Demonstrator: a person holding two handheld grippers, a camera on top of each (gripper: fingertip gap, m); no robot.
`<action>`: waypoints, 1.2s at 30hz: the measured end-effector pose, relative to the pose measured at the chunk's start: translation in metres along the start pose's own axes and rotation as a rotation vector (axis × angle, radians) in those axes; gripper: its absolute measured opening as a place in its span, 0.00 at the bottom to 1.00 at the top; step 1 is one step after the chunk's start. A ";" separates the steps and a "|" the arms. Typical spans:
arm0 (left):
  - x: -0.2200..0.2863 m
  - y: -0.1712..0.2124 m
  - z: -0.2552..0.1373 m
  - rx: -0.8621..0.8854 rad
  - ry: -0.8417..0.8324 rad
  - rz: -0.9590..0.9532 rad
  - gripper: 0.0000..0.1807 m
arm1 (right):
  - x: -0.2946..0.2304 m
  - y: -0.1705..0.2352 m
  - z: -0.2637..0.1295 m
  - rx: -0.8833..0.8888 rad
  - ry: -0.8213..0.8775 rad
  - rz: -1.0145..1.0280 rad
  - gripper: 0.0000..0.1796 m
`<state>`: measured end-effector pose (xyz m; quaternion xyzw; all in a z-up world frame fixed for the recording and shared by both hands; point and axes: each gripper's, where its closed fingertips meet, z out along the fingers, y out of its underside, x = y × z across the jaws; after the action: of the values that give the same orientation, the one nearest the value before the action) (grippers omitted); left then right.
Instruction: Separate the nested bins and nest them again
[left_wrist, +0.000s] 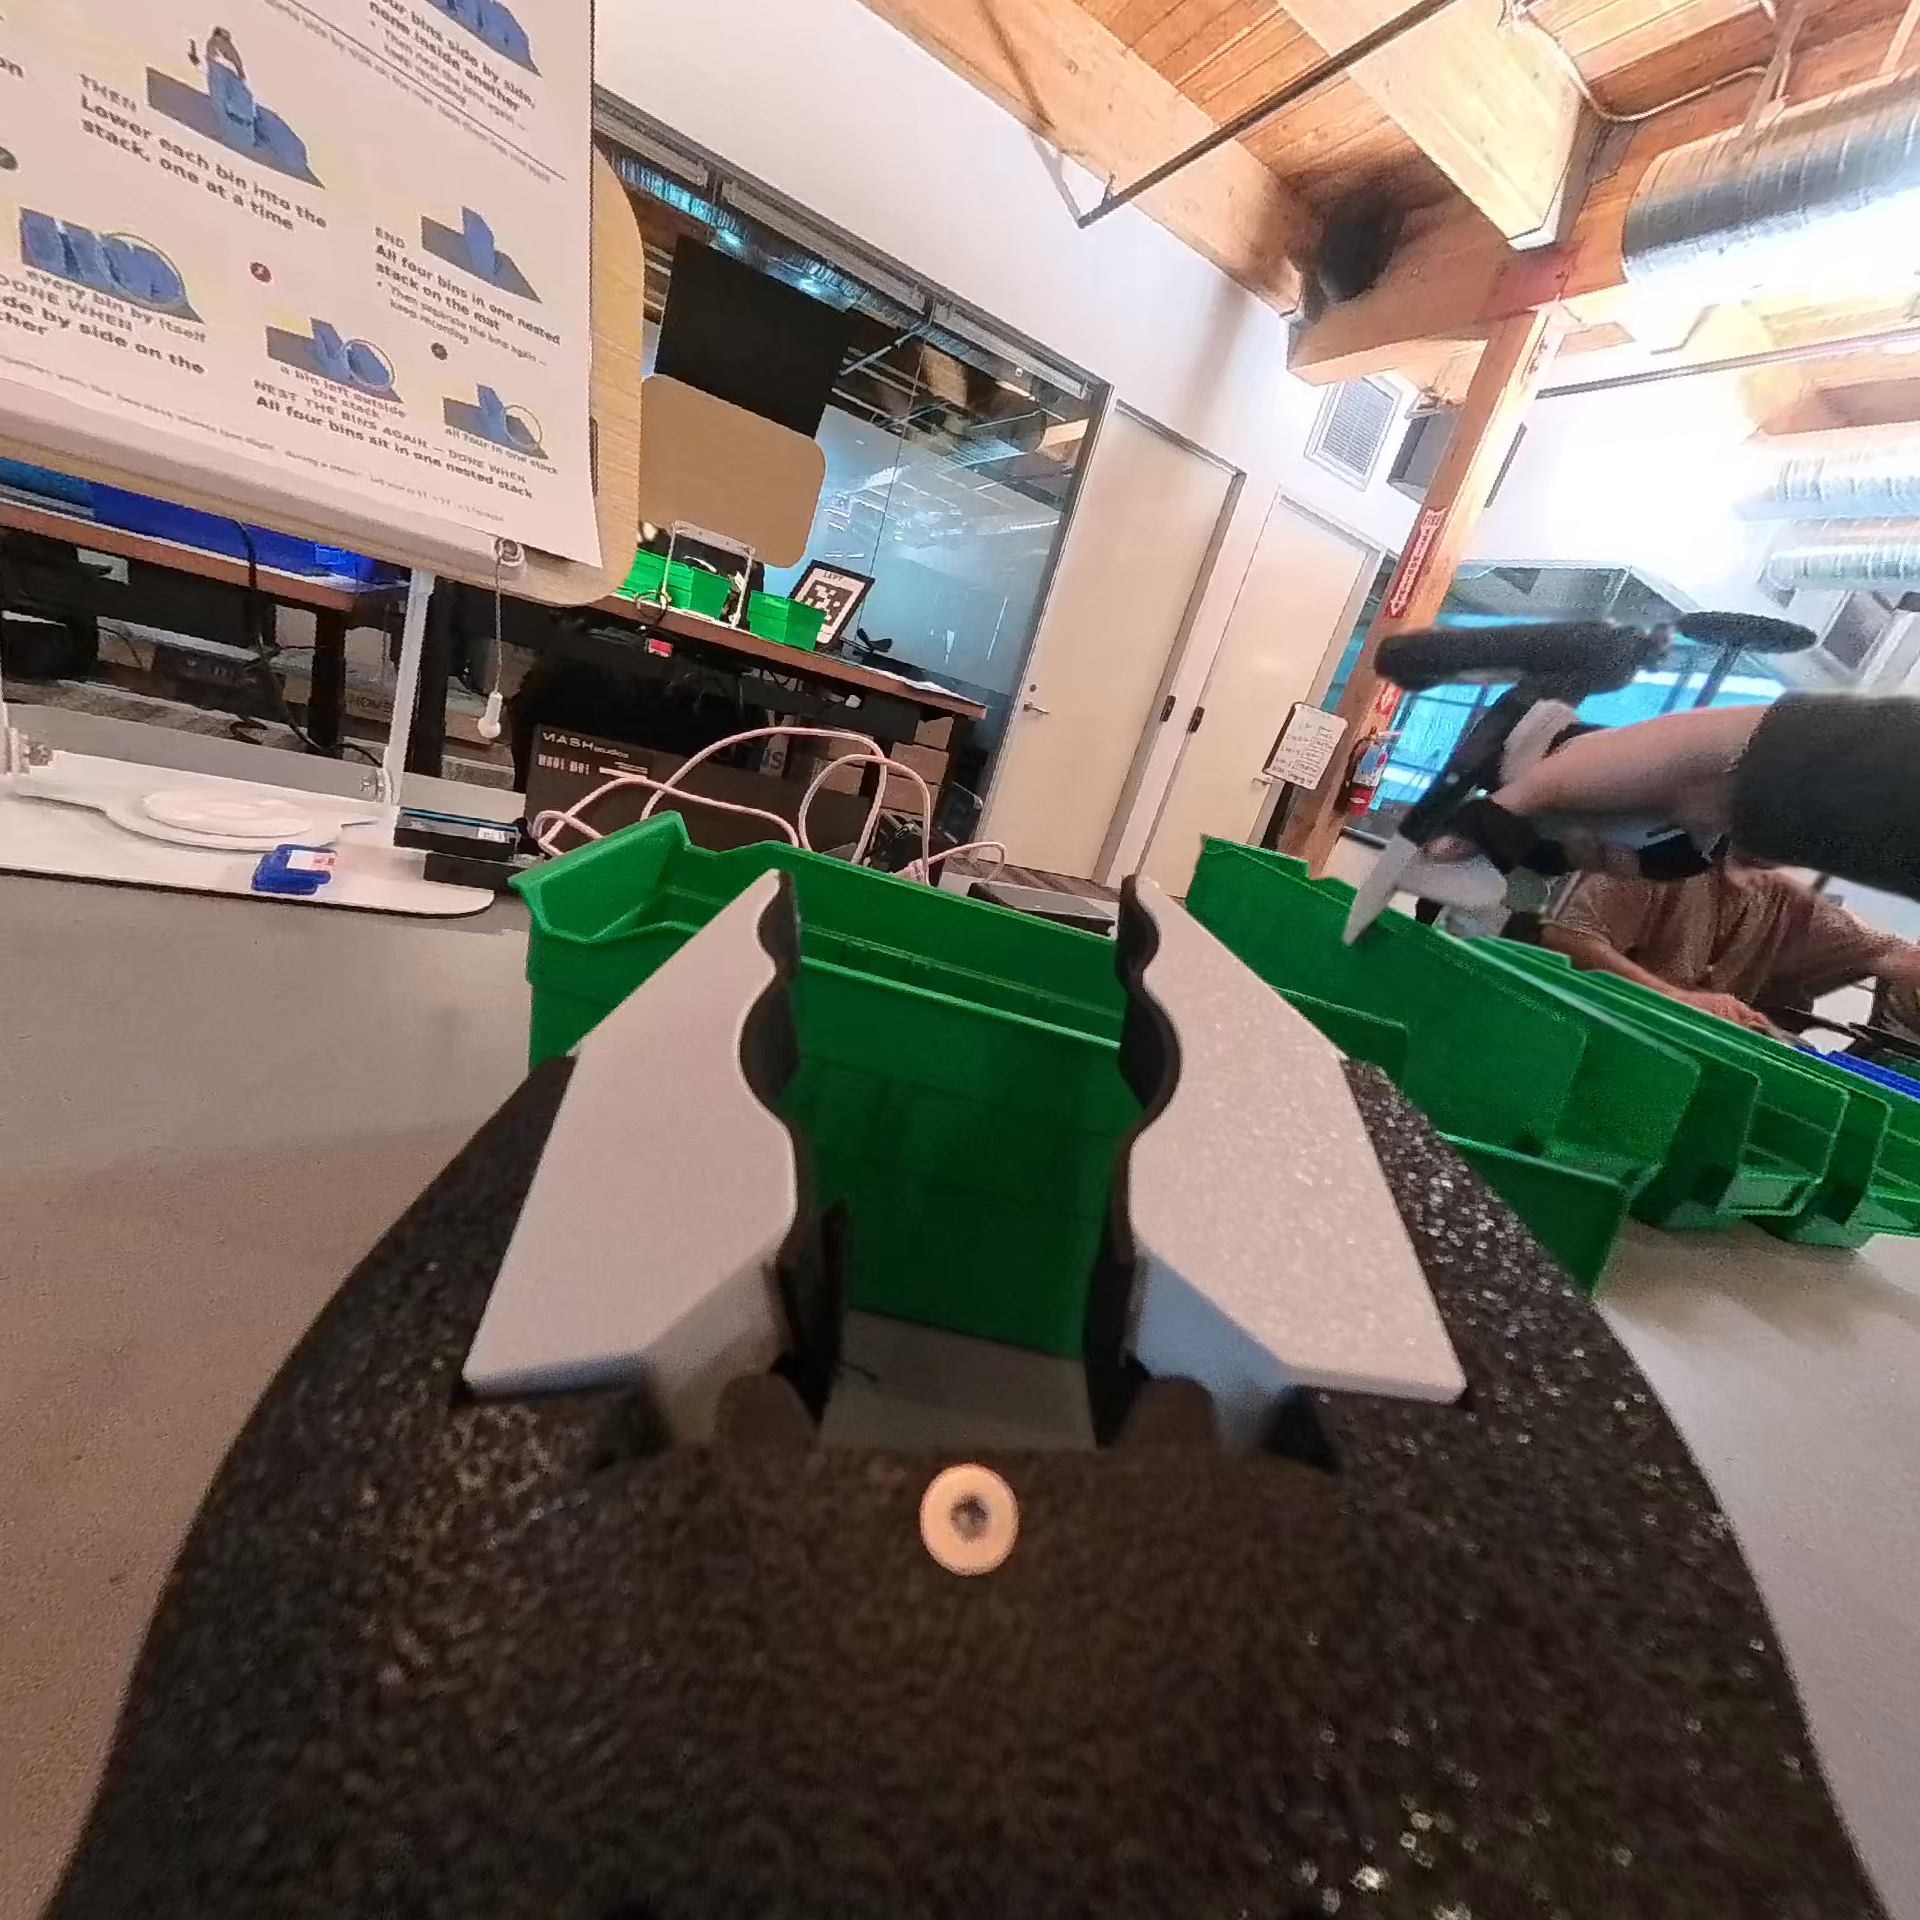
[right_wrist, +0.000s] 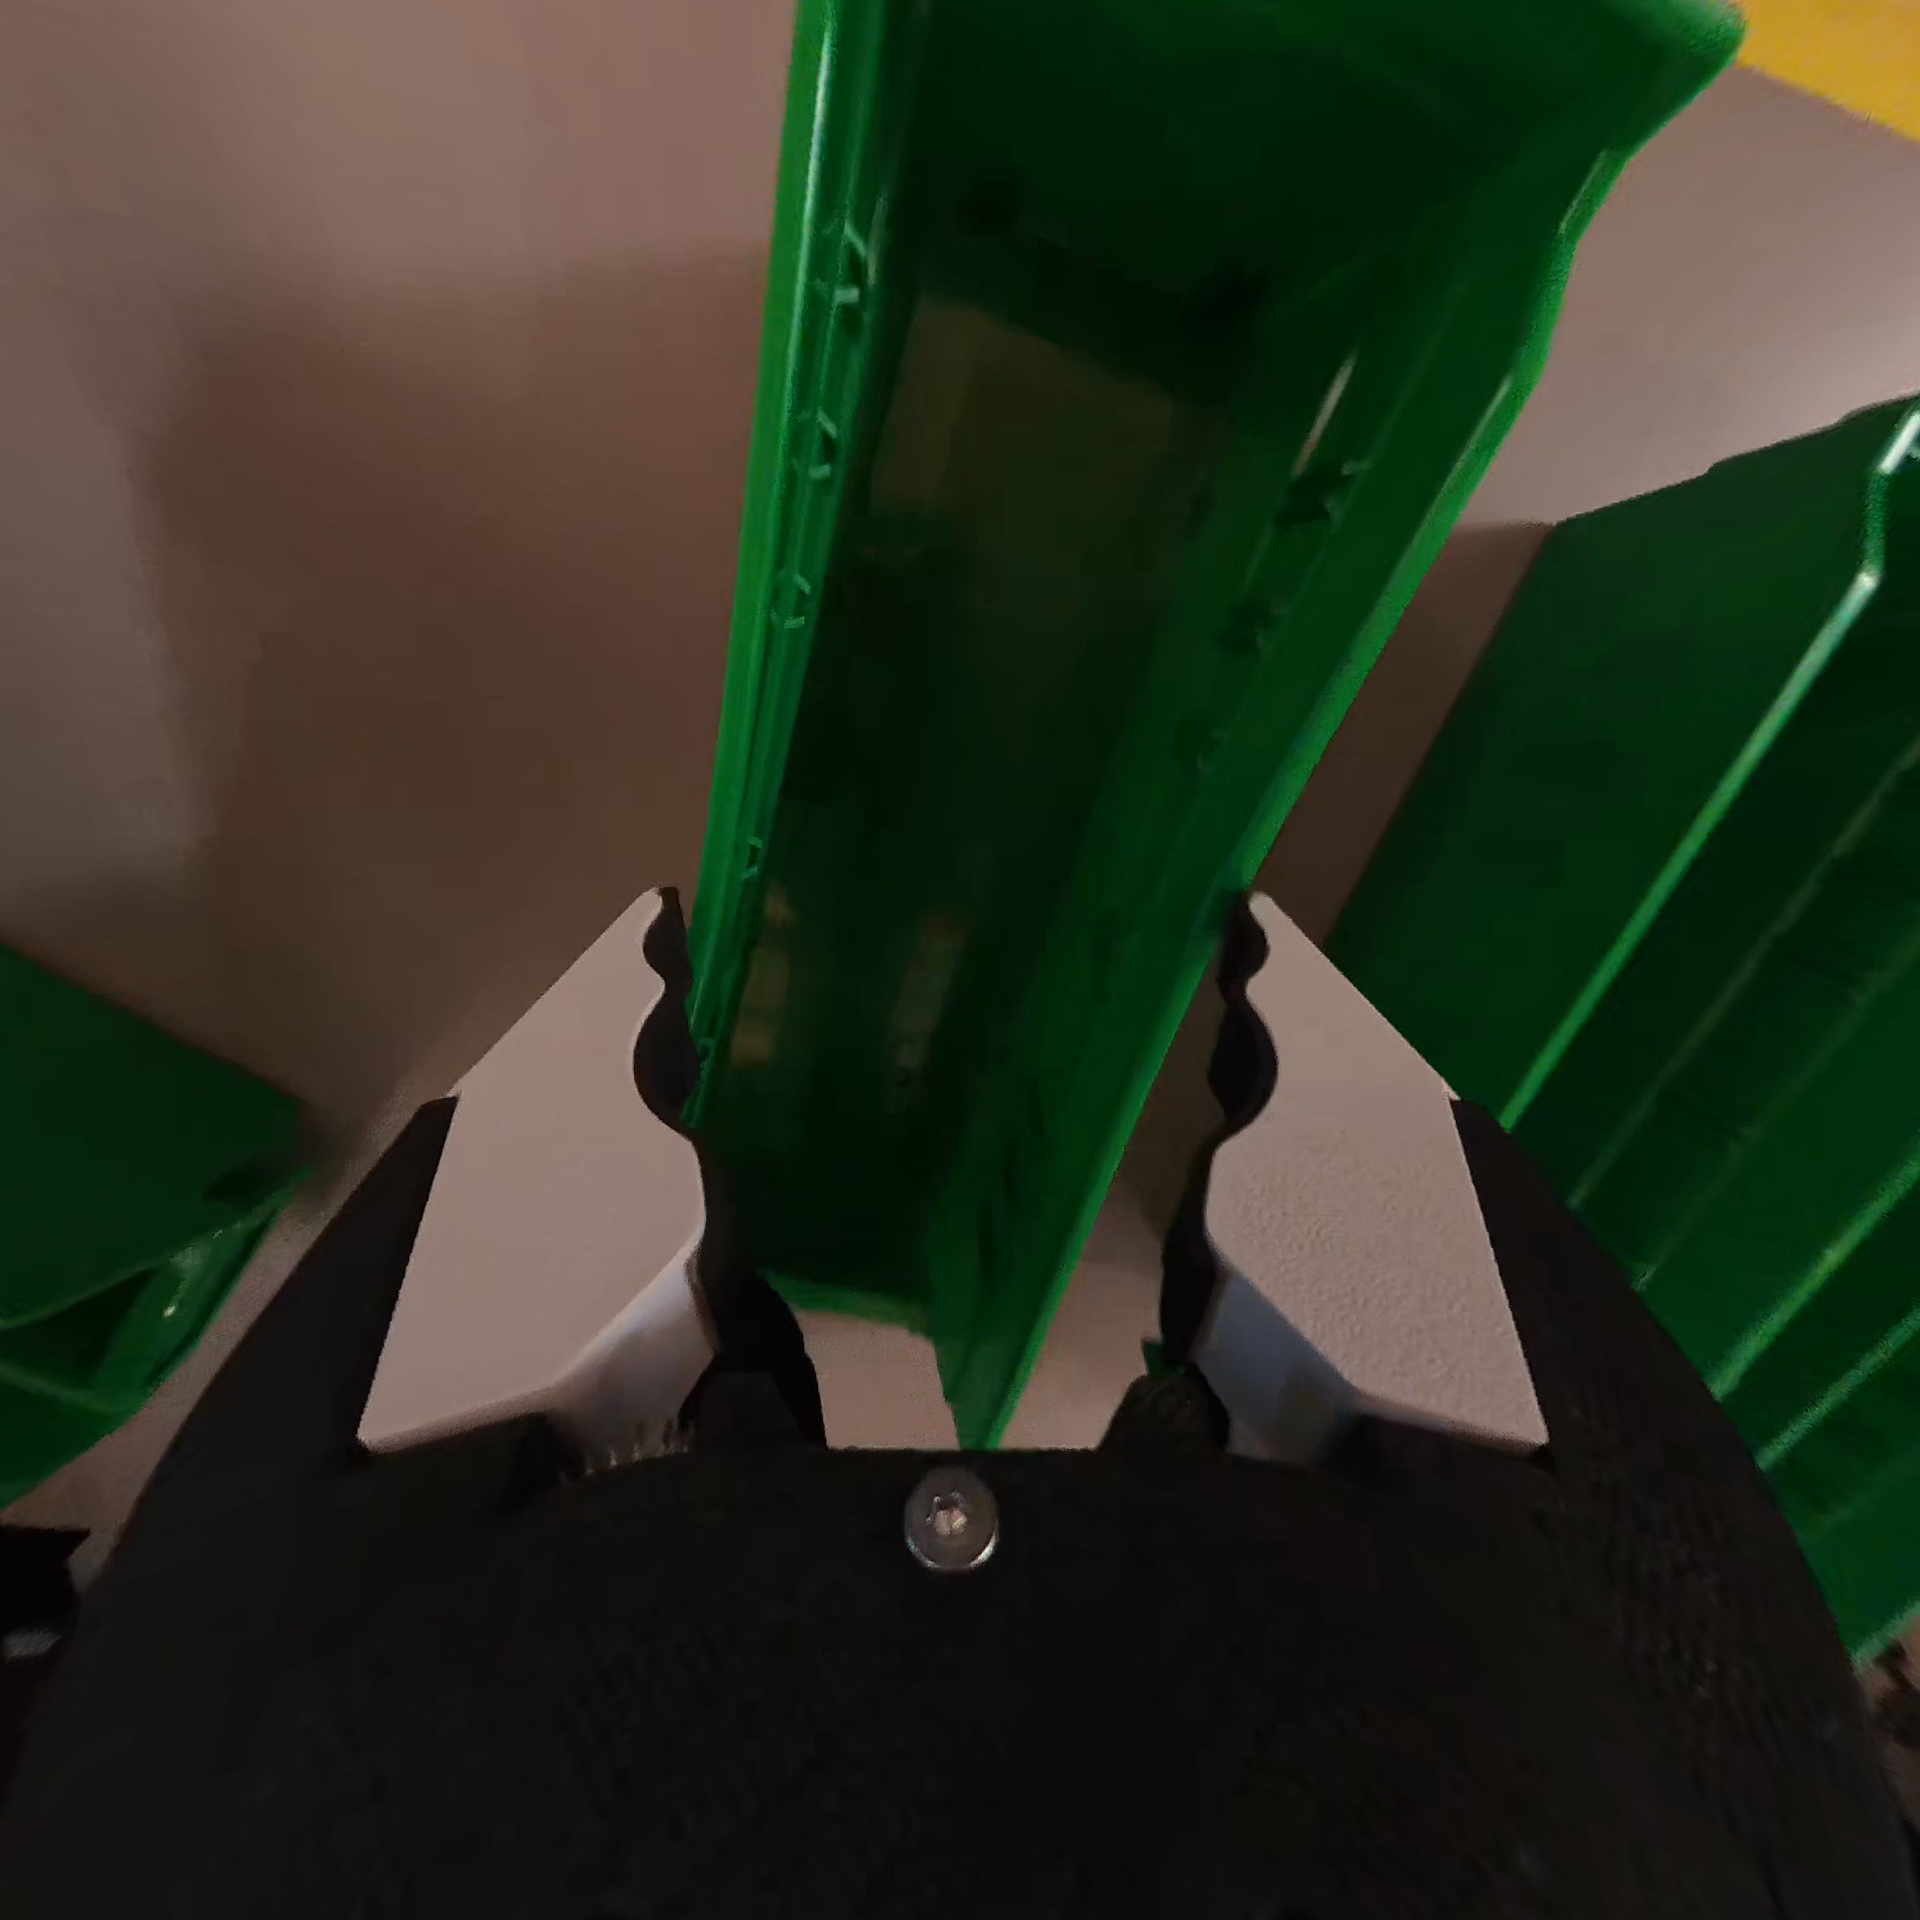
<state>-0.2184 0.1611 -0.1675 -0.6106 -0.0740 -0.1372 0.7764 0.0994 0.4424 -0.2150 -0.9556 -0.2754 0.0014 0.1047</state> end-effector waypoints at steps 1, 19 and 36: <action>0.000 0.000 0.000 0.000 0.000 0.000 0.33 | 0.000 0.001 0.005 0.002 0.003 -0.003 0.57; -0.002 0.000 -0.001 0.002 -0.005 -0.019 0.33 | -0.273 0.027 -0.040 0.144 -0.496 -0.963 0.51; -0.005 0.001 -0.001 -0.001 -0.001 -0.060 0.32 | -0.271 -0.022 0.011 0.250 -0.342 -0.521 0.03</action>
<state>-0.2229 0.1613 -0.1705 -0.6085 -0.0926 -0.1603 0.7717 -0.1432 0.3199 -0.2366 -0.8189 -0.5215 0.1687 0.1702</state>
